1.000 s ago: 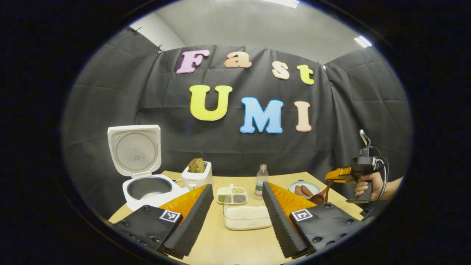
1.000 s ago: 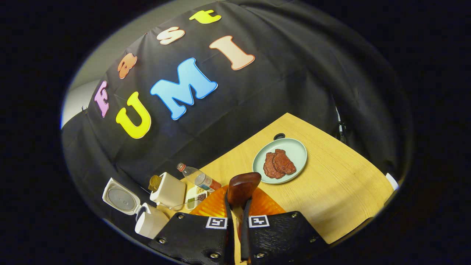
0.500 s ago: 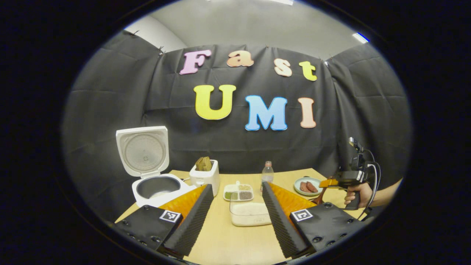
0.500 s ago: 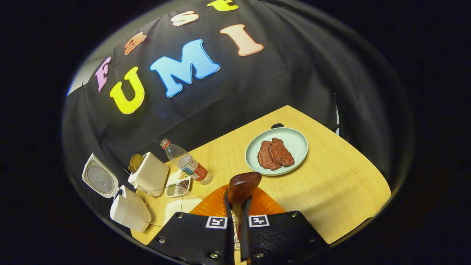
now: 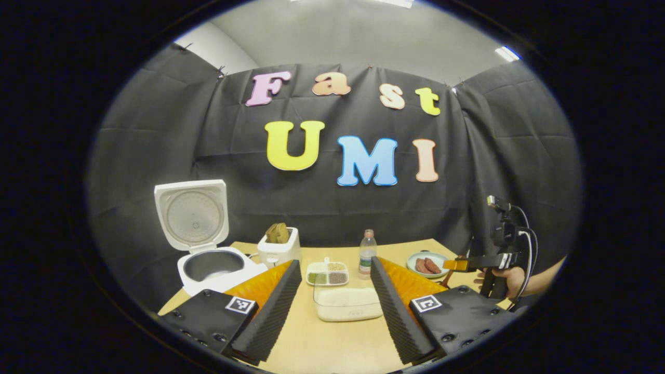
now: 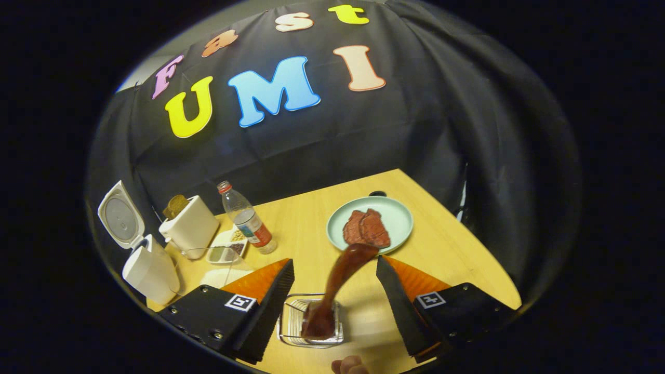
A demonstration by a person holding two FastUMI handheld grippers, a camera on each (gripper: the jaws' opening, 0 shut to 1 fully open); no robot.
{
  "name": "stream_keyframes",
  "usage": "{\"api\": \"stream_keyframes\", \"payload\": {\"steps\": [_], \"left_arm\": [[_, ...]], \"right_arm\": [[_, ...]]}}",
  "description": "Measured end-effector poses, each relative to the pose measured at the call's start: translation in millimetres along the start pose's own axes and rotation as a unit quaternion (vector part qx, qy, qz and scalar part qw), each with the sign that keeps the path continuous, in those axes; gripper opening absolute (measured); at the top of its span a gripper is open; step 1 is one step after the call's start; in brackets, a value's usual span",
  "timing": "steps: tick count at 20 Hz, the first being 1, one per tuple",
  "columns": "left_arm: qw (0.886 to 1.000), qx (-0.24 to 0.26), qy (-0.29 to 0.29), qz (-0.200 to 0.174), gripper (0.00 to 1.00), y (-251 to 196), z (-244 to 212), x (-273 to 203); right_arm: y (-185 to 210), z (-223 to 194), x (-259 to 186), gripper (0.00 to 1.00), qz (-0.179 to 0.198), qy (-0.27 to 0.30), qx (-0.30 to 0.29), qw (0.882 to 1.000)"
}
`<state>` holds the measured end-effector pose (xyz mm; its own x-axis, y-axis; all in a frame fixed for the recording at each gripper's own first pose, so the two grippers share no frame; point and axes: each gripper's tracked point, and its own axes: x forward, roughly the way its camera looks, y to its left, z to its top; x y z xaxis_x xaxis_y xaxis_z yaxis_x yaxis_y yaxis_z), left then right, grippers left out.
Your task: Close the left gripper, press the button to open the rice cooker; take a wooden spoon from the chopstick holder with the right hand, scoop a spoonful of rice and pour it into the rice cooker, then put the wooden spoon back into the chopstick holder.
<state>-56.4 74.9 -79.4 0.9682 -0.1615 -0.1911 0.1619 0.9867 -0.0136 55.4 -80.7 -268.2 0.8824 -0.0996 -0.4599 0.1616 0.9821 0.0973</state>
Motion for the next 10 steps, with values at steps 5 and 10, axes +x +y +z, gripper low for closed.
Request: {"api": "stream_keyframes", "payload": {"steps": [5, 10], "left_arm": [[1.000, -0.015, -0.008, -0.011, 0.93, -7, 7, 26], [1.000, -0.014, -0.007, 0.018, 0.94, 36, 18, 53]], "right_arm": [[-6, 65, -63, 0.98, -0.010, -0.089, -0.048, 0.995], [29, 132, -123, 0.98, 0.018, -0.166, -0.064, 0.984]]}}
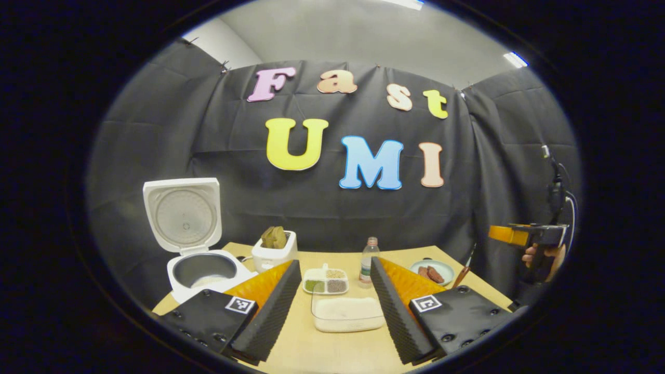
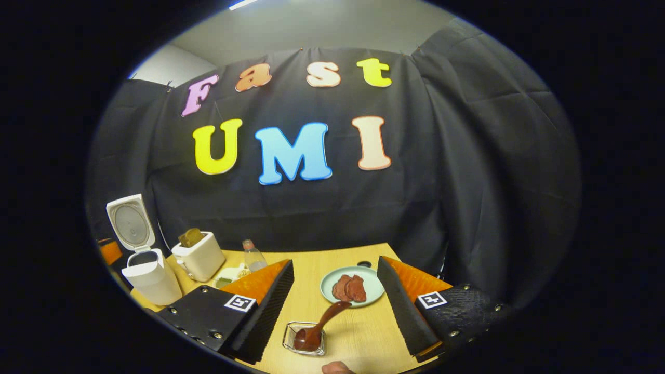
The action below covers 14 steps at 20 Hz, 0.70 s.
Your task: Close the left gripper, press the button to open the rice cooker; take a wooden spoon from the chopstick holder with the right hand, scoop a spoonful of rice and pour it into the rice cooker, then put the wooden spoon back into the chopstick holder.
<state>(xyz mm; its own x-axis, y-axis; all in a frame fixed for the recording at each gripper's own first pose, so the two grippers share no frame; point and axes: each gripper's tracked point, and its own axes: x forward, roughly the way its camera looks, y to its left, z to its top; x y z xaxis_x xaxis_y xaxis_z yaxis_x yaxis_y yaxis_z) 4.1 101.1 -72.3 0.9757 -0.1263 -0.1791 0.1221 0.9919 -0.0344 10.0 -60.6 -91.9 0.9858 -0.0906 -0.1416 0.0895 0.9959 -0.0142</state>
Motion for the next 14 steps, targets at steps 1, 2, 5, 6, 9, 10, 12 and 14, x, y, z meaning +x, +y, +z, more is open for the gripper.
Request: {"api": "stream_keyframes", "payload": {"steps": [1, 2, 5, 6, 9, 10, 12, 14], "left_arm": [[1.000, 0.004, -0.002, 0.007, 0.94, 12, 7, 6], [1.000, 0.009, -0.002, 0.016, 0.94, 24, 8, 12], [0.999, 0.022, 0.000, 0.040, 0.94, 59, 16, 23], [0.999, 0.027, -0.002, 0.045, 0.94, 69, 21, 29], [0.996, 0.039, -0.024, 0.078, 0.95, 113, 54, 36], [0.994, 0.038, -0.033, 0.092, 0.95, 127, 65, 39], [0.992, 0.037, -0.033, 0.112, 0.98, 157, 79, 48], [0.992, 0.032, -0.028, 0.121, 0.93, 183, 95, 61]], "right_arm": [[7, 11, -4, 0.98, 0.006, -0.008, 0.002, 1.000], [12, 19, -7, 0.97, 0.010, -0.012, 0.006, 1.000], [26, 36, -15, 0.97, 0.018, -0.016, 0.010, 1.000], [29, 42, -19, 0.98, 0.018, -0.023, 0.009, 1.000], [39, 47, -21, 0.97, 0.025, -0.028, 0.001, 0.999], [43, 42, -22, 0.98, 0.030, -0.017, 0.001, 0.999], [50, 44, -19, 0.98, 0.036, -0.009, 0.009, 0.999], [53, 42, -15, 0.97, 0.033, -0.005, 0.010, 0.999]]}}
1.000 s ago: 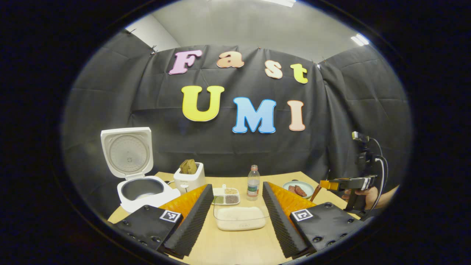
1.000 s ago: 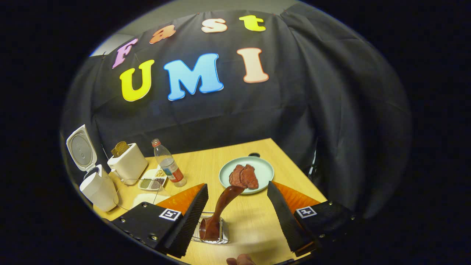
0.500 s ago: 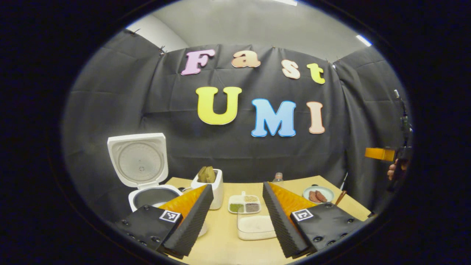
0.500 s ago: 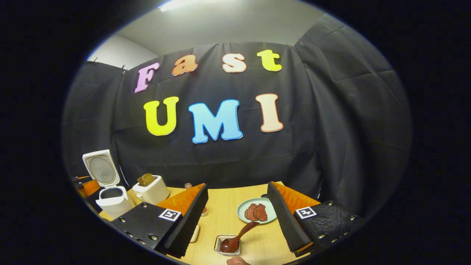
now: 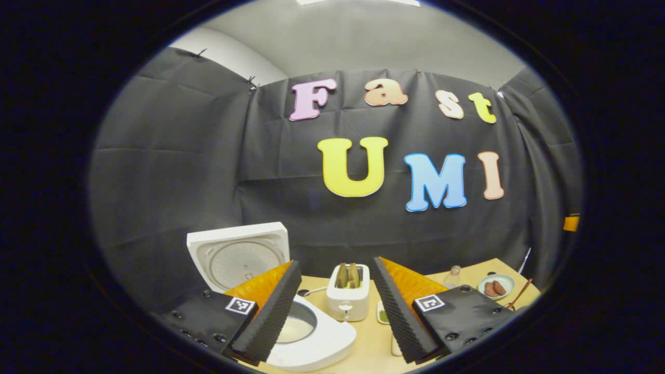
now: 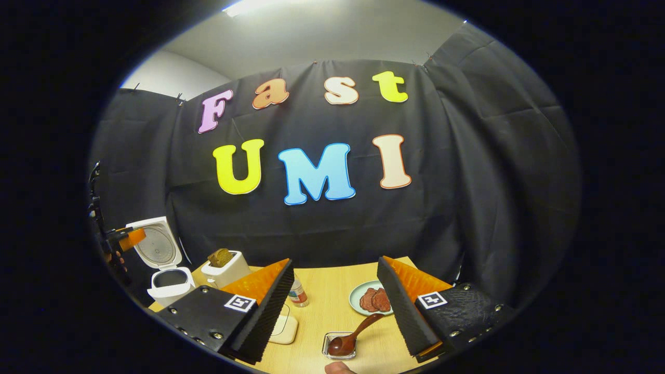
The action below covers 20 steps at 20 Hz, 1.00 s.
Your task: Close the left gripper, press the button to open the rice cooker; take a wooden spoon from the chopstick holder with the right hand, scoop a spoonful of rice and pour it into the rice cooker, then put the wooden spoon back into the chopstick holder.
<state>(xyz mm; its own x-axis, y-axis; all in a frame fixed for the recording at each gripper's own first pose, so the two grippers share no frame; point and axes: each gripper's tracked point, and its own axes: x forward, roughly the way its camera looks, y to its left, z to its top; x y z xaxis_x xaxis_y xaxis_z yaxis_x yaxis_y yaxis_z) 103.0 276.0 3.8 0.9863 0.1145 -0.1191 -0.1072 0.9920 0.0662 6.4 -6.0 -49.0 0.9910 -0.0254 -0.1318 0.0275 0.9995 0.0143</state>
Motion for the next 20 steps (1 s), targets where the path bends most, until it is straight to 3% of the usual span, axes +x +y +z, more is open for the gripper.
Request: {"api": "stream_keyframes", "payload": {"steps": [1, 4, 10, 17, 20], "left_arm": [[1.000, -0.007, -0.004, 0.005, 0.96, 13, 10, 9], [0.999, -0.026, -0.012, 0.028, 0.93, 61, 36, 45], [0.991, -0.083, 0.016, 0.107, 0.95, 158, 50, 115], [0.982, -0.095, 0.047, 0.157, 0.93, 214, 34, 169], [0.978, -0.082, 0.065, 0.182, 0.94, 228, 21, 192]], "right_arm": [[3, 1, 2, 0.97, 0.001, 0.001, -0.001, 1.000], [9, 3, 8, 0.98, 0.000, 0.004, -0.003, 1.000], [14, -5, 15, 0.98, -0.017, 0.015, 0.003, 1.000], [20, -5, 20, 0.98, -0.028, 0.016, -0.002, 0.999], [31, -12, 21, 0.98, -0.013, 0.026, 0.000, 1.000]]}}
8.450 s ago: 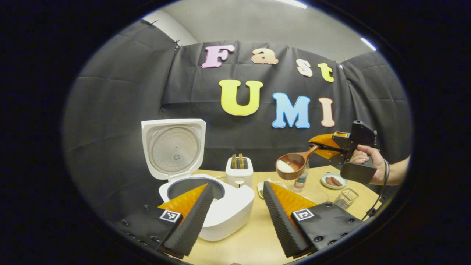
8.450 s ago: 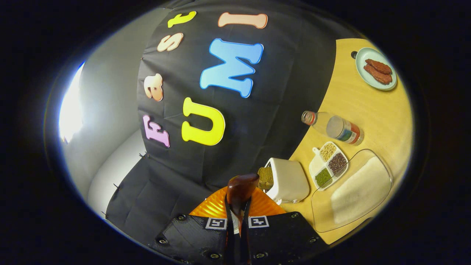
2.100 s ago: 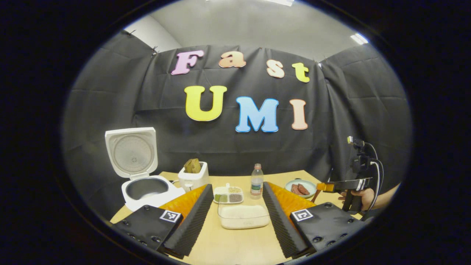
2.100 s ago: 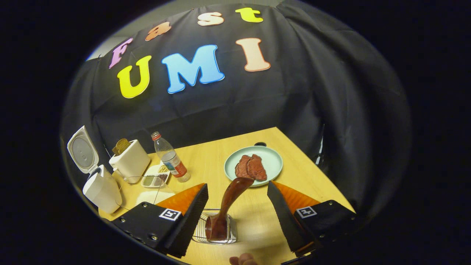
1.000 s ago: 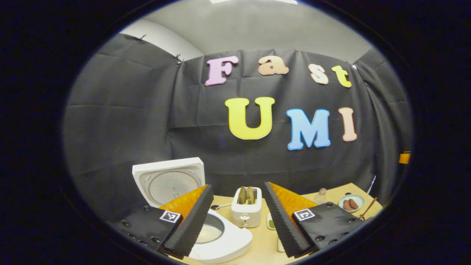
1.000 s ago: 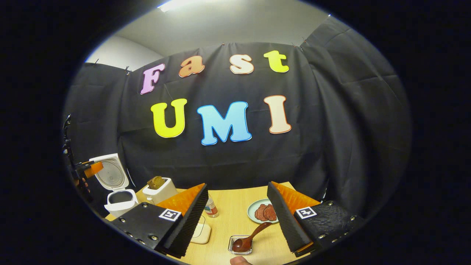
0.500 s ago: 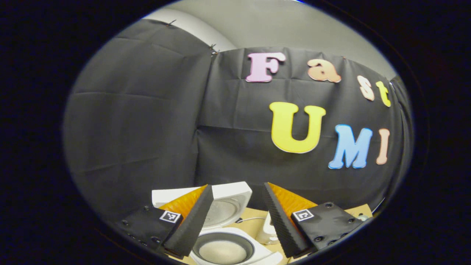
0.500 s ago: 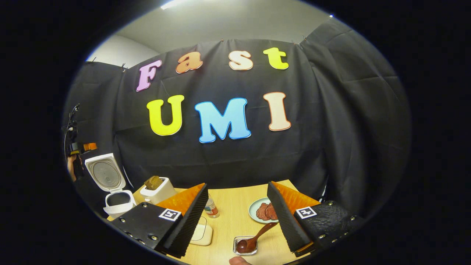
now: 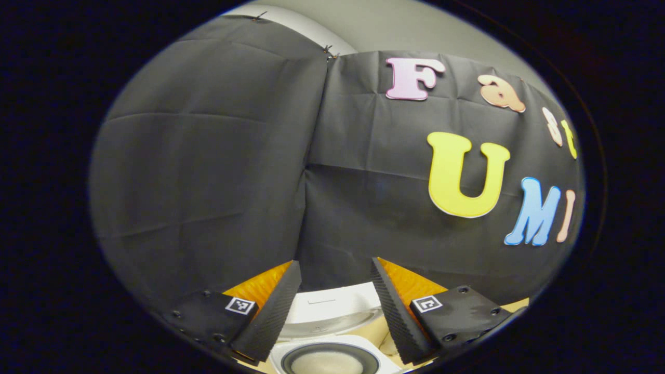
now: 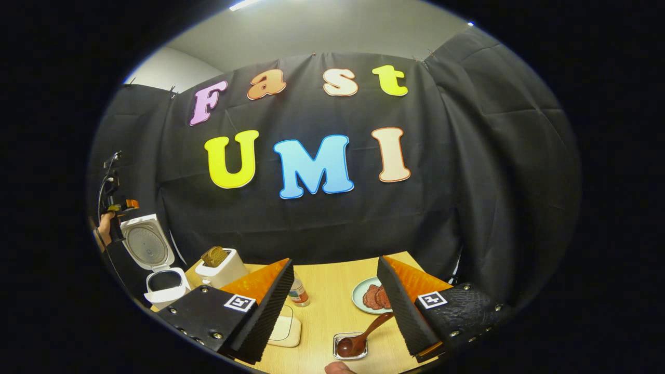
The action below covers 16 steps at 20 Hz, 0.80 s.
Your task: Close the left gripper, press the button to open the rice cooker; take a wooden spoon from the chopstick holder with the right hand, scoop a spoonful of rice and pour it into the rice cooker, then put the wooden spoon back into the chopstick holder.
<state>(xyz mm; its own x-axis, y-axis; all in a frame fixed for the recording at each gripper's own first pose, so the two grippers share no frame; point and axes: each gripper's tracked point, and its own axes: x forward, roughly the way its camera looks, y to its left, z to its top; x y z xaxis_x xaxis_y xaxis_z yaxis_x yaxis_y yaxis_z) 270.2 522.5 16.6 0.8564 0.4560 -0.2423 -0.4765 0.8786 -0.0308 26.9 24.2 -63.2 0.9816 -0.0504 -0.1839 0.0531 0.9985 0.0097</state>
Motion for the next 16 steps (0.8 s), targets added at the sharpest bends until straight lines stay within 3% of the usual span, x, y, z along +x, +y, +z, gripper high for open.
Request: {"api": "stream_keyframes", "payload": {"steps": [6, 7, 8, 13, 16], "left_arm": [[0.998, 0.000, 0.049, 0.037, 0.94, 9, -34, 39], [0.998, 0.020, 0.041, 0.043, 0.96, 12, -30, 47], [0.998, 0.018, 0.051, 0.043, 0.92, 9, -33, 43], [0.997, 0.008, 0.061, 0.044, 0.93, 4, -35, 32], [0.998, 0.012, 0.049, 0.040, 0.93, -7, -45, -2]], "right_arm": [[2, -8, -1, 0.98, 0.005, 0.014, -0.007, 1.000], [1, -9, 0, 0.98, 0.006, 0.017, -0.009, 1.000], [0, -9, 1, 0.98, 0.006, 0.018, -0.012, 1.000], [2, -3, 2, 0.98, 0.017, 0.012, -0.004, 1.000], [7, 0, 3, 0.98, 0.035, 0.007, -0.007, 0.999]]}}
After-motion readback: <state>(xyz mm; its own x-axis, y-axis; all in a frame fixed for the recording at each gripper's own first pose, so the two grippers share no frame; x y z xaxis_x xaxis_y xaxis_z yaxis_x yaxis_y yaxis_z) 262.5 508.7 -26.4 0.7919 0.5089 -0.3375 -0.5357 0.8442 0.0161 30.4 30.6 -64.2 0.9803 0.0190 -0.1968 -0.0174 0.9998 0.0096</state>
